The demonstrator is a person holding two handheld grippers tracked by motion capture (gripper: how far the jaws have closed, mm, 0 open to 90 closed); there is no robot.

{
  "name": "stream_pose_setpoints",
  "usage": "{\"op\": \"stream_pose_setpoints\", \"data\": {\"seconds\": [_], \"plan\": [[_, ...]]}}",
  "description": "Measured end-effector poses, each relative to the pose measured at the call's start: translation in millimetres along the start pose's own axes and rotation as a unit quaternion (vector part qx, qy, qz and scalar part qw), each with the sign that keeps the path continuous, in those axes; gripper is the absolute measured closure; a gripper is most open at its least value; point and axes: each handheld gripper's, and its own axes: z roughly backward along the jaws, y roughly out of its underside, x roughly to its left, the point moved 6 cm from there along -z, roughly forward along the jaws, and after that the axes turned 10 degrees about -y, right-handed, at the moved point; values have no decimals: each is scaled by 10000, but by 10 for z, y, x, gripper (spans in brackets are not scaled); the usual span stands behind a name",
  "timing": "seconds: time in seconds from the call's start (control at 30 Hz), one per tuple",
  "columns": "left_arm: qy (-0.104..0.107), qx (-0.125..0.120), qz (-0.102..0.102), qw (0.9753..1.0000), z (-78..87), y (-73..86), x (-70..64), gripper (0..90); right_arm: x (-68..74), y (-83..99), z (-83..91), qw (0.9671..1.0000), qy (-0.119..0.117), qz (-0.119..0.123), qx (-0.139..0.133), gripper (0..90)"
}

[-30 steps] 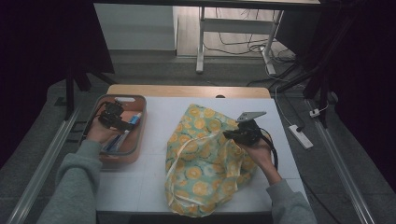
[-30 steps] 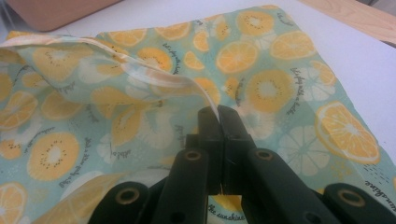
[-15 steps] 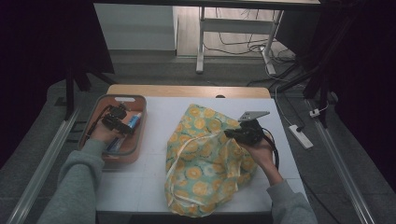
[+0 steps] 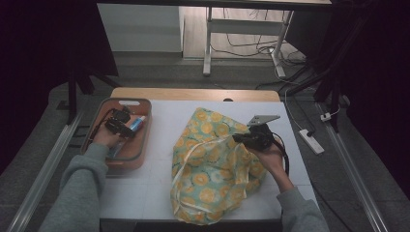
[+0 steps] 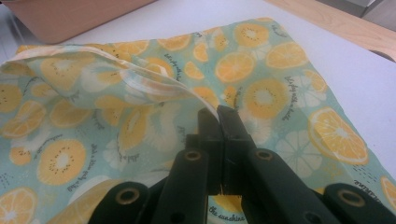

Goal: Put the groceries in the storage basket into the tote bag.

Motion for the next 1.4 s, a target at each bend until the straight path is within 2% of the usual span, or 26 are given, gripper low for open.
{"op": "stream_pose_setpoints", "data": {"seconds": [0.03, 0.13, 0.27, 0.33, 0.47, 0.63, 0.73, 1.03, 1.1, 1.23, 1.4], "plan": [[18, 23, 3, 10000, -14, 12, 16, 704, 0, 0, 1, 10000, -3, -3, -3, 886], [266, -57, 177, 9995, -21, 28, 70, 727, -7, 4, -1, 10000, 4, -16, -3, 886], [405, -166, 231, 9988, -4, 41, 93, 742, -7, 1, 15, 10000, -3, -41, -42, 886], [450, -219, 190, 9986, 9, 52, 104, 745, -3, -4, 34, 9999, -10, -63, -87, 886], [654, -709, 314, 9948, 142, 20, 129, 749, -14, -10, 68, 9998, -15, -96, -169, 886], [674, -1416, 402, 9868, 444, -42, 145, 751, -43, 13, 45, 9998, -18, -156, -126, 886], [664, -1730, 406, 9818, 623, -51, 130, 750, -50, 23, 13, 9998, -25, -171, -87, 886], [837, -2289, 321, 9693, 1023, -38, -12, 751, -19, 15, -25, 10000, -14, -90, -17, 886], [914, -2448, 307, 9648, 1115, -41, -59, 751, -21, 10, -21, 10000, -16, -59, -26, 886], [911, -2705, 155, 9583, 1294, -54, -131, 751, -34, 6, -13, 10000, -7, -62, -34, 886], [1075, -3041, 87, 9465, 1490, -57, -227, 751, -54, 25, -30, 10000, -3, -85, 4, 886]]}}
